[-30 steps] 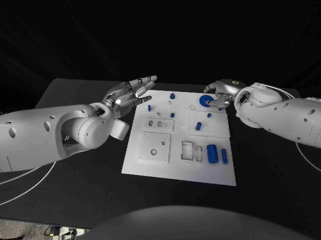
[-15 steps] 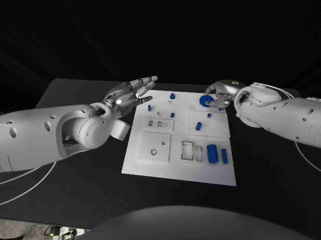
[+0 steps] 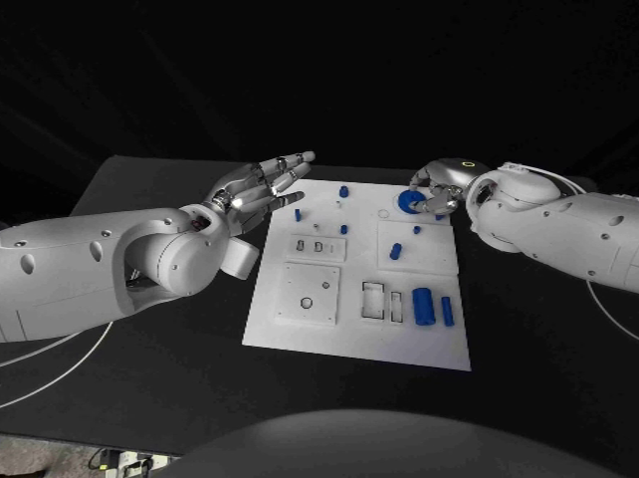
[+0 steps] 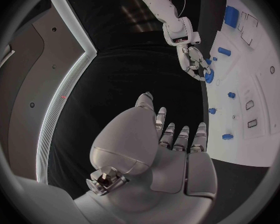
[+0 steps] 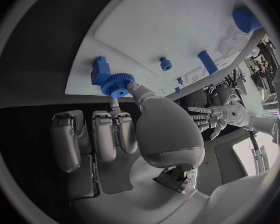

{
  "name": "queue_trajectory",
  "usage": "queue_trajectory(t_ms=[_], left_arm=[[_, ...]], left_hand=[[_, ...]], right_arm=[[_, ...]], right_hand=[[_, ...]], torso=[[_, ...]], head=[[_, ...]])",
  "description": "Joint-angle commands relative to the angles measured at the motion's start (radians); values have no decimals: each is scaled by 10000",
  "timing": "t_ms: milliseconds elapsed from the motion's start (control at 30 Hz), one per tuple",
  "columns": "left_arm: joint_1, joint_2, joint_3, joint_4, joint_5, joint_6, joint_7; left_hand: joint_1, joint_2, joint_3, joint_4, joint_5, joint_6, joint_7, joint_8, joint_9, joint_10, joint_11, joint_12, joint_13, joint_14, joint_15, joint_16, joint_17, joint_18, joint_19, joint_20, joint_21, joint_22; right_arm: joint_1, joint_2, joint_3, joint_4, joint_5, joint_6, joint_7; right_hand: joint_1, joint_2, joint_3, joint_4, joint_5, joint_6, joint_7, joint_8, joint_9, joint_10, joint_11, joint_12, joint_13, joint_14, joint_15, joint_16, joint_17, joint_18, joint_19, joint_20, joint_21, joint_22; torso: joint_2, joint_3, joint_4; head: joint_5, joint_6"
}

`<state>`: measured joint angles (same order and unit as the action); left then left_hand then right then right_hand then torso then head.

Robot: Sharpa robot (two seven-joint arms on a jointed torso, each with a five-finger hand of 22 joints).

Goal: Assemble the parts on the task board

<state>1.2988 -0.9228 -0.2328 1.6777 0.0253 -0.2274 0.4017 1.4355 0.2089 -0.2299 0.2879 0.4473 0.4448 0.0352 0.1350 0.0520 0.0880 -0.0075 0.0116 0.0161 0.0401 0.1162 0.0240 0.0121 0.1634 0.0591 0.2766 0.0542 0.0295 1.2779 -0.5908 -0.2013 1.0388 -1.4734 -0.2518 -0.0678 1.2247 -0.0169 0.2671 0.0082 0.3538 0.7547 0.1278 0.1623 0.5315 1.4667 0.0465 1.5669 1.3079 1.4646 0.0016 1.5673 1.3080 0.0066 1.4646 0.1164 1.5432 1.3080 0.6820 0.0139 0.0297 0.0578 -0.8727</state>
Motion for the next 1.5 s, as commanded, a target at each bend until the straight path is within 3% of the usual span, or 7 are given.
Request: queue_trajectory(t_ms=[33,233,567,1100,1267,1500], left_arm=[[3,27,7,14,-31,191,46],[2,30,7,14,-31,202,38],[1,6,7,30,-31,208,36],[-1,26,7,3,-31,231,28],[-7,35,7,-11,-31,244,18],[-11,19,7,-24,-30,236,20]], left_hand=[[125,-9,0,-26,56,38,20,48,9,39,25,55,15,-13,58,35,13,171,41,39,39,11],[125,-9,0,-26,56,38,20,48,9,40,25,55,16,-12,58,35,13,171,41,39,39,11],[134,-7,2,-24,68,39,28,50,9,50,34,57,17,13,67,55,22,171,56,45,53,17],[141,-5,3,-21,72,38,38,51,9,55,44,58,18,39,81,77,30,172,65,53,61,21],[141,-5,3,-21,72,38,38,51,9,55,44,58,18,39,81,77,30,172,65,53,61,21],[143,-4,2,-18,72,42,43,53,10,60,49,59,19,40,87,78,30,171,66,56,62,21]], right_arm=[[-34,9,-25,-30,-218,424,-91],[-34,28,-25,-68,-235,324,10],[8,-24,-19,7,57,-194,498],[574,-248,-2,612,232,-394,718],[652,-238,0,738,250,-368,750],[696,-134,10,977,319,-275,787]], right_hand=[[180,-8,11,-113,35,55,2,48,118,1041,17,39,2629,1062,23,34,2628,55,648,9,-44,2468],[174,18,2,-116,3,132,21,122,265,1041,29,39,2629,1062,29,34,2628,54,651,12,-42,2470],[26,11,-42,-5,336,347,6,238,536,1041,21,39,2629,1062,26,34,2628,38,704,13,-1,2490],[-80,-17,-79,89,332,431,29,238,579,1041,40,39,2629,1062,34,34,2628,28,738,16,24,2503],[-106,-16,-83,116,332,445,41,227,577,1041,52,39,2629,1062,40,34,2628,27,743,19,29,2506],[-129,-16,-80,147,345,464,57,208,568,1041,72,39,2629,1062,51,34,2628,23,755,24,38,2510]], torso=[[6,3,-1],[4,2,-2],[0,4,-2],[-6,-4,-7],[-3,10,-1],[4,4,-6]], head=[[-6,1],[2,1],[50,1],[13,1],[25,1],[27,1]])
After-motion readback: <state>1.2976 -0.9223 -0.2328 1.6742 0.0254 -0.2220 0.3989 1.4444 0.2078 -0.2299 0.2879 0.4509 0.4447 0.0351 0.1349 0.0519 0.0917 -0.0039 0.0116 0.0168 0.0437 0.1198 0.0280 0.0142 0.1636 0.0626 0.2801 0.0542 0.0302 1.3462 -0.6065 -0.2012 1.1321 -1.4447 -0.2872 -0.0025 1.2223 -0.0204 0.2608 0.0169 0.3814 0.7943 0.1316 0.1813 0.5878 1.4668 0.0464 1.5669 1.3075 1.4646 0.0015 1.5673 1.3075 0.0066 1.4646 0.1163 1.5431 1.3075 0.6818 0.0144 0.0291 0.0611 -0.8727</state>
